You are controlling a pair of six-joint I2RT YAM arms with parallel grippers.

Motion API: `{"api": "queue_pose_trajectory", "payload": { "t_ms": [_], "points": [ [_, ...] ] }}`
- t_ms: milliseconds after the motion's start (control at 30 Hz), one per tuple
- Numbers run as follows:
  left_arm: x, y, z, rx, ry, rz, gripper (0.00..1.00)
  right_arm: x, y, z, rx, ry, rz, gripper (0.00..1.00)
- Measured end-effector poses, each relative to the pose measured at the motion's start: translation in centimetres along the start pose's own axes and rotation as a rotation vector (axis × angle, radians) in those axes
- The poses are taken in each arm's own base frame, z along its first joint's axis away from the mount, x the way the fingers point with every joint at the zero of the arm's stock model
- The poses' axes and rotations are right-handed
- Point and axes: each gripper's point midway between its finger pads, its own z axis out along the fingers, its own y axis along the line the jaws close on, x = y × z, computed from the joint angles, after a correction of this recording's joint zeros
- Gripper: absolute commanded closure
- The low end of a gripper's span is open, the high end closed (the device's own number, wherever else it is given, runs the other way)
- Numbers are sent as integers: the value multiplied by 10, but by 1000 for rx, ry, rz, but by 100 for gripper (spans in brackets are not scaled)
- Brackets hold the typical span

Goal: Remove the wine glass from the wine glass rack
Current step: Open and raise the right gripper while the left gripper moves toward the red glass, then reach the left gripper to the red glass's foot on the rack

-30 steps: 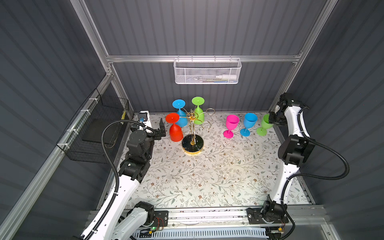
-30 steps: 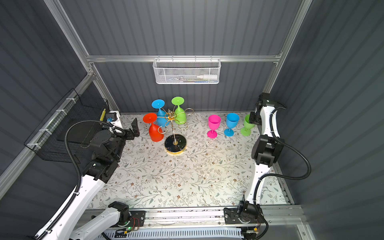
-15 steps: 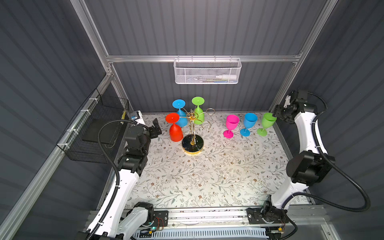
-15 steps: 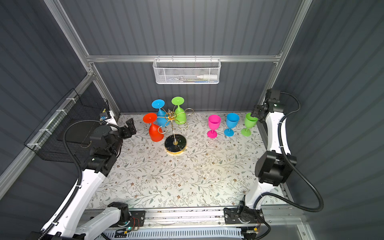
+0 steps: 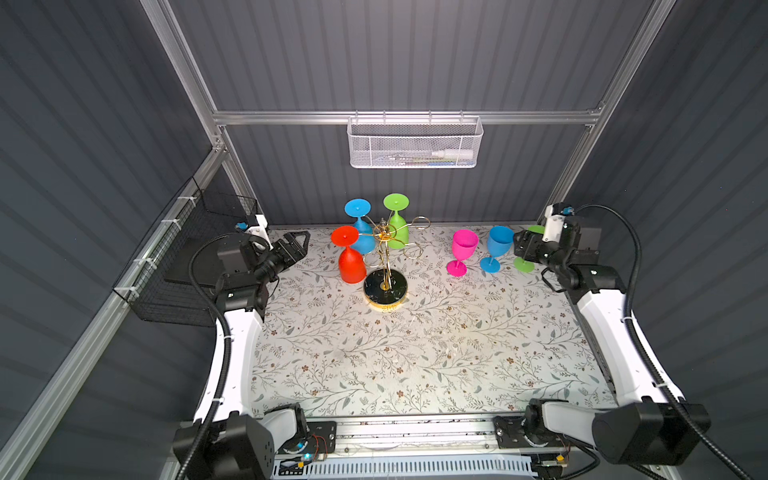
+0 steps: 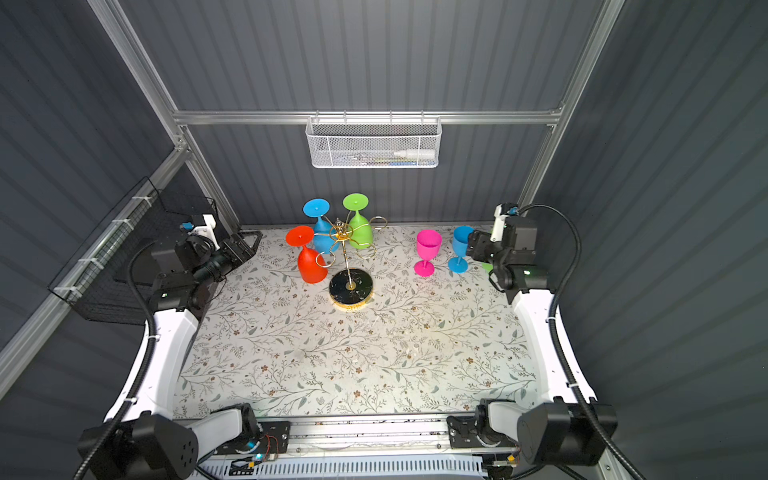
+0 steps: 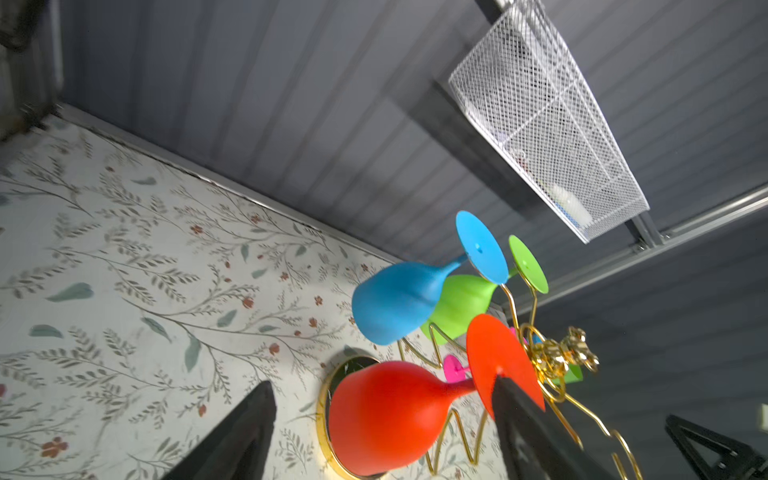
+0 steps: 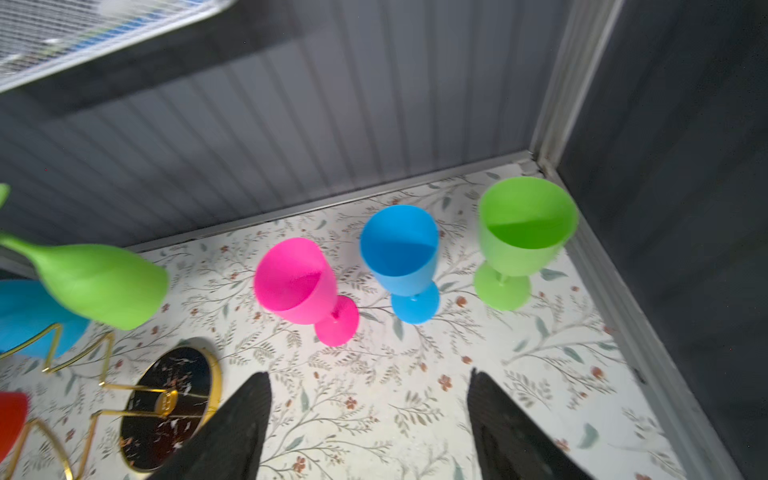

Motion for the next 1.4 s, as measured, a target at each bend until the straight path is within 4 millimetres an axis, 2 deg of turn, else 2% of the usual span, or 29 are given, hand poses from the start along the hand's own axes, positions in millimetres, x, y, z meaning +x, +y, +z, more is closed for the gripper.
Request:
{"api": "queue_pose_trajectory", "payload": {
  "t_ms": [100, 267, 567, 700, 867, 1400],
  "points": [
    [7, -10, 7, 89, 67, -12, 23, 18, 31, -6, -94, -9, -16, 21],
    [14, -29, 15, 239, 156, -15, 28, 31, 59, -11, -205, -31, -5, 20],
    [29, -36, 31, 339, 275, -6, 32, 70, 85, -8, -336, -10, 22, 18],
    [41, -49, 44, 371, 329, 20, 33, 71, 92, -5, -370, -9, 33, 18],
    [53, -59, 53, 397, 373, 38, 41, 71, 102, -2, -414, -9, 45, 17],
    [55, -51, 62, 360, 380, 35, 58, 70, 113, 0, -467, -6, 58, 16]
  ]
}}
